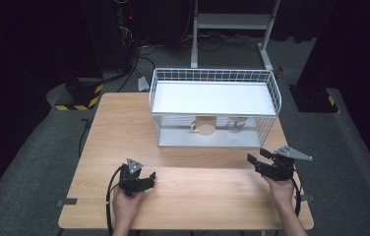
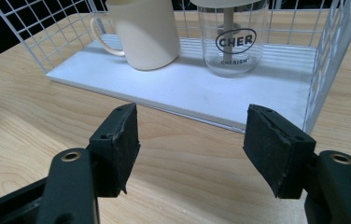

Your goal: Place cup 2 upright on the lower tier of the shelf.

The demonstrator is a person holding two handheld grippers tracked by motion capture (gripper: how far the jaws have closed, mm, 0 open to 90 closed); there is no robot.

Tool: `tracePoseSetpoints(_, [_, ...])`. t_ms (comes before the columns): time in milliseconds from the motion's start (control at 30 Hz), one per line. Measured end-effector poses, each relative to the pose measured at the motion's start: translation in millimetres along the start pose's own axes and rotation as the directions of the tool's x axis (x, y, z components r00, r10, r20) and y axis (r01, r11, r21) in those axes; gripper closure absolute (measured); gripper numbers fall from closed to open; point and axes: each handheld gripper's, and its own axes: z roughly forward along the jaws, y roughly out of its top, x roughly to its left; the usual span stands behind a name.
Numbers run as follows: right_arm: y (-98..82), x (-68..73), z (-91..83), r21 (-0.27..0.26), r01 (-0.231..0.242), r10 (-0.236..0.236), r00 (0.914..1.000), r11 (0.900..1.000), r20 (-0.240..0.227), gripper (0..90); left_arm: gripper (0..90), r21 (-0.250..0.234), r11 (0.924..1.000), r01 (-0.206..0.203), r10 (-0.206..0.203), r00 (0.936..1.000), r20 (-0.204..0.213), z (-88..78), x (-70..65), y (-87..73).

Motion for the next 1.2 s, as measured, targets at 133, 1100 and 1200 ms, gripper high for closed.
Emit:
tracePoseSetpoints(133, [-3.9, -1.0, -1.7, 0.007, -0.001, 0.001, 1.0, 1.0, 0.004, 35.6, 22.5, 0.0, 1.0, 0.0, 0.0, 1.0, 0.0, 0.0, 0.0, 0.0])
tracePoseSetpoints(1100, [-40.1, -5.9, -1.9, 0.104, 0.045, -0.056, 0.9931, 0.994, 0.103, 36.1, 22.5, 0.0, 1.0, 0.0, 0.0, 1.0, -0.001, 0.0, 0.0, 0.0])
tracePoseSetpoints(1200, [-43.9, -7.4, 0.8, 0.131, 0.043, -0.058, 0.9916, 0.99, 0.115, 35.9, 22.5, -0.001, 1.0, 0.001, -0.001, 1.0, -0.001, 0.0, -0.2, -0.1])
